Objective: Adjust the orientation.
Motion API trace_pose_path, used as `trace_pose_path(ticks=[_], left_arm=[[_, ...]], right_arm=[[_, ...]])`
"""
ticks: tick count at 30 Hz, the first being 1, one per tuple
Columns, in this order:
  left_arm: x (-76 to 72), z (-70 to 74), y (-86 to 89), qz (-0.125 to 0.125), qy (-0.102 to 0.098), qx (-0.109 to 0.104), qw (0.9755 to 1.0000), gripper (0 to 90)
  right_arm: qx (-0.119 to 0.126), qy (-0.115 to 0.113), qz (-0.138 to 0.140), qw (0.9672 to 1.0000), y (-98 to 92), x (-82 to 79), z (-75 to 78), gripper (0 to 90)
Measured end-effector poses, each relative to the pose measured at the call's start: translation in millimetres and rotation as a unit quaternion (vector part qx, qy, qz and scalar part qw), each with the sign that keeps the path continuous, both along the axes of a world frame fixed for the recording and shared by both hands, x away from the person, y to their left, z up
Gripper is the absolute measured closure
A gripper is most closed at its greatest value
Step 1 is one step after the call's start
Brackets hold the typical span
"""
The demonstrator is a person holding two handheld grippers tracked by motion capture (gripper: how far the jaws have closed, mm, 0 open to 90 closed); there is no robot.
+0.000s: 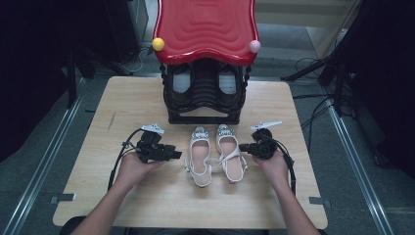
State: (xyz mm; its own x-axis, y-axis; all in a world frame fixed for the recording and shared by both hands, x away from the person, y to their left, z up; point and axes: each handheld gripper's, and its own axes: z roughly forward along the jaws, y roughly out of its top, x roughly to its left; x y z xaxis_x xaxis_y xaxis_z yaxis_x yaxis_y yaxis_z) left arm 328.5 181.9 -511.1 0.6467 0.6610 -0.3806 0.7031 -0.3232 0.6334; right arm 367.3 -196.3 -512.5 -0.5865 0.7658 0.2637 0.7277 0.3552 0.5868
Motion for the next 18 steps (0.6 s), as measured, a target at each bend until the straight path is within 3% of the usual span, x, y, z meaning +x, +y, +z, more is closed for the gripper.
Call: trace_pose_path(ticks=[6,18], left_arm=[[-0.1,-1.9,-1.9,0.002,0.001,0.0,1.0,53.1],[1.9,-7.7,-14.9,-0.002,0.019,-0.012,0.9998,60.6]], right_arm=[[-0.01,-0.002,0.003,0.9999,5.2,3.2,-2.7,90.0],[-0.002,0.001,0.004,1.0,12.6,4.3,-3.9,90.0]])
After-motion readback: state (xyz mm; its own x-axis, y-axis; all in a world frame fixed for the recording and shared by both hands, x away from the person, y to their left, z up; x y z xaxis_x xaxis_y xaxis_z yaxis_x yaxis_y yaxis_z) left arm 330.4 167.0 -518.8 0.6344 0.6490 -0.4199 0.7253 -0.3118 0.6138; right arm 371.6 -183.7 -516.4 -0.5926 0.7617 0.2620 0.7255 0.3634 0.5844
